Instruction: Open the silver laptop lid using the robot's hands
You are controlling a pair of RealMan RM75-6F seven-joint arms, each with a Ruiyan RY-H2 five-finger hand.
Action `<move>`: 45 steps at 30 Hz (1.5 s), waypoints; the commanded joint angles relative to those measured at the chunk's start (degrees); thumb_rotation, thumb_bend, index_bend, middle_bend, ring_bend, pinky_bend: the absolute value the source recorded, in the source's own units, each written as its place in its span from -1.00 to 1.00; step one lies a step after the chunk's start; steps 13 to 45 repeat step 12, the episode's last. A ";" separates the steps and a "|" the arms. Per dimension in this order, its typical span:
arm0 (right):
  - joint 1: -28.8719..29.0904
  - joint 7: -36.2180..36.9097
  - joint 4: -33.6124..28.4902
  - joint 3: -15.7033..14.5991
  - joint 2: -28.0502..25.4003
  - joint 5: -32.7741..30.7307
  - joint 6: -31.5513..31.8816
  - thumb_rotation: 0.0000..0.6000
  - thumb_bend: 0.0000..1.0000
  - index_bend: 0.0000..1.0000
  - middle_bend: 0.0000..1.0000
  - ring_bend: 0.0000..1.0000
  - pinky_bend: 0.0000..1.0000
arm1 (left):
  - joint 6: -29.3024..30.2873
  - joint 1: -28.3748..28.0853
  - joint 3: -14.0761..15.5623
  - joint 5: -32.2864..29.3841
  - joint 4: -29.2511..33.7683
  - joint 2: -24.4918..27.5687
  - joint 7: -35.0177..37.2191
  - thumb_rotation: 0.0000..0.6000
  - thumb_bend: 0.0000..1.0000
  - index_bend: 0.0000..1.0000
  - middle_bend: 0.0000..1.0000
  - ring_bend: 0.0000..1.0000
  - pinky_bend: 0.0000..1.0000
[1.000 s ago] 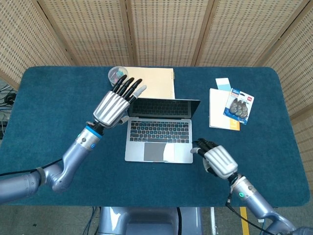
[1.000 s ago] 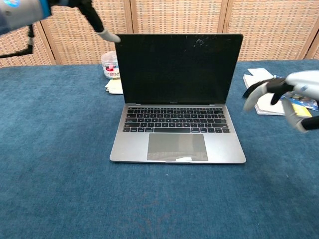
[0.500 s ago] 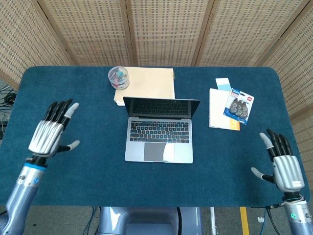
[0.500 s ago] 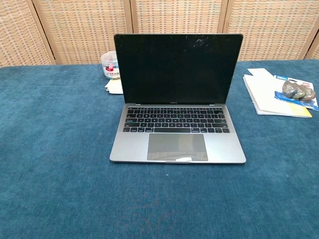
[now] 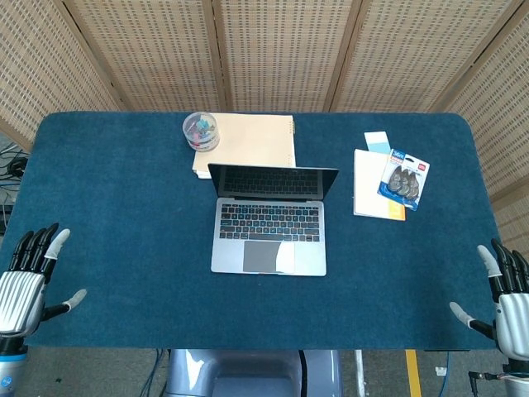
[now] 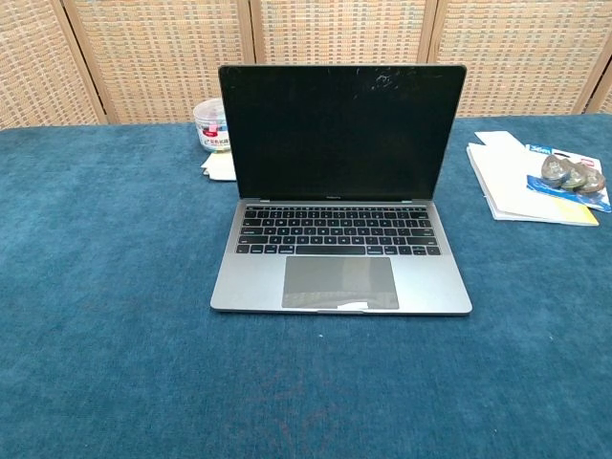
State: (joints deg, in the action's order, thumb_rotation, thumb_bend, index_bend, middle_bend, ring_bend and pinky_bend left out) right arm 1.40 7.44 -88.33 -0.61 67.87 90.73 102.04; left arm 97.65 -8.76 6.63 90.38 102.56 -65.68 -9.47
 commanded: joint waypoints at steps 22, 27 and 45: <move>-0.39 -1.19 -1.15 1.40 -0.40 -0.15 -2.34 1.00 -1.00 -1.00 -1.00 -1.00 -1.00 | -3.41 0.83 -2.53 -0.59 -1.25 -0.25 1.43 1.00 -1.00 -1.00 -1.00 -1.00 -1.00; -0.39 -1.19 -1.15 1.40 -0.40 -0.15 -2.34 1.00 -1.00 -1.00 -1.00 -1.00 -1.00 | -3.41 0.83 -2.53 -0.59 -1.25 -0.25 1.43 1.00 -1.00 -1.00 -1.00 -1.00 -1.00; -0.39 -1.19 -1.15 1.40 -0.40 -0.15 -2.34 1.00 -1.00 -1.00 -1.00 -1.00 -1.00 | -3.41 0.83 -2.53 -0.59 -1.25 -0.25 1.43 1.00 -1.00 -1.00 -1.00 -1.00 -1.00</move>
